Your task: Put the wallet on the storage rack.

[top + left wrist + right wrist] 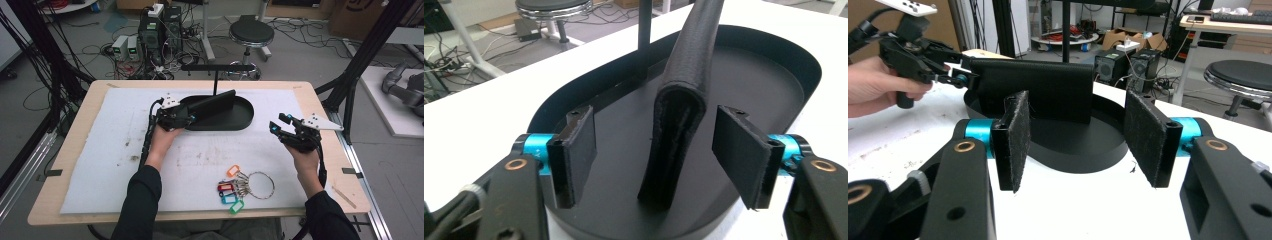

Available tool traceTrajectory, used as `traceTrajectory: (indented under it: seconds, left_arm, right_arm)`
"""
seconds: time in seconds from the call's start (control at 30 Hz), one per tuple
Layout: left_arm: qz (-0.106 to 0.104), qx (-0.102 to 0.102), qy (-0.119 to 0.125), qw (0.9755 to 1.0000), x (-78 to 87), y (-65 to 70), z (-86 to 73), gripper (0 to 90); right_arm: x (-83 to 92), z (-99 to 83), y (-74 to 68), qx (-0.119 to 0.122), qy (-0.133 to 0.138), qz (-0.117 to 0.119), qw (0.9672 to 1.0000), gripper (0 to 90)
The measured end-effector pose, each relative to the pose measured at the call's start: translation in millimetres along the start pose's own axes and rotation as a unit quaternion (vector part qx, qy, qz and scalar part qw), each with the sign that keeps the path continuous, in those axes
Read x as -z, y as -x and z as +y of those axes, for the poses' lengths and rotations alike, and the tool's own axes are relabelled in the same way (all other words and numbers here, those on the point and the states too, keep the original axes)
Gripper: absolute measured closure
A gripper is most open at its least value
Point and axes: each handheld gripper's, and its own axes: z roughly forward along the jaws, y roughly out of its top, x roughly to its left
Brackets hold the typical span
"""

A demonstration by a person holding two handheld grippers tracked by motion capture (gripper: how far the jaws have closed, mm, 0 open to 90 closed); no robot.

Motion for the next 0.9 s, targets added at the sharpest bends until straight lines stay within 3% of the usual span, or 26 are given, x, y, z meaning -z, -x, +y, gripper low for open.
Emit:
traceTrajectory:
  seconds: [0.07,0.17,0.3,0.4,0.43,0.5,0.57,0.63,0.77,0.9]
  left_arm:
    - [0.000,-0.001,-0.002,1.0000,4.9,1.0,0.7,28.3]
    - [-0.007,-0.007,-0.006,0.9999,15.4,3.2,1.9,27.3]
    - [-0.014,0.001,-0.012,0.9998,31.2,6.3,5.6,27.3]
    - [-0.016,-0.002,-0.003,0.9999,40.9,9.7,6.6,27.4]
    - [-0.018,0.003,0.008,0.9998,52.6,12.8,7.3,27.3]
    - [-0.021,0.002,0.011,0.9997,58.4,14.0,7.6,27.3]
    - [-0.024,0.004,0.031,0.9992,74.3,18.4,6.4,27.3]
    - [-0.026,0.007,0.044,0.9986,86.2,21.9,3.7,26.5]
    - [-0.026,0.004,0.043,0.9987,108.9,26.7,-4.7,26.1]
    - [-0.017,0.022,0.042,0.9987,128.9,28.5,-20.4,23.0]
  right_arm:
    - [0.5,0.0,0.2,0.001,-0.001,-0.002,1.0000,45.4]
    - [0.9,-0.3,1.6,-0.002,-0.001,-0.005,1.0000,44.8]
    - [1.4,-0.1,0.5,-0.002,-0.002,-0.007,1.0000,44.4]
    - [0.8,0.0,-0.6,0.004,-0.006,-0.006,1.0000,44.0]
    - [0.5,0.0,-1.2,0.005,-0.008,-0.004,0.9999,43.9]
    - [0.3,-0.1,-1.6,0.006,-0.010,-0.004,0.9999,43.9]
    - [0.5,0.1,-3.1,0.010,-0.014,-0.004,0.9998,43.1]
    - [0.9,0.2,-4.0,0.011,-0.018,-0.004,0.9998,42.8]
    - [3.3,0.2,-6.2,0.018,-0.027,0.001,0.9995,42.3]
    - [6.5,-0.4,-5.3,0.018,-0.033,-0.001,0.9993,40.5]
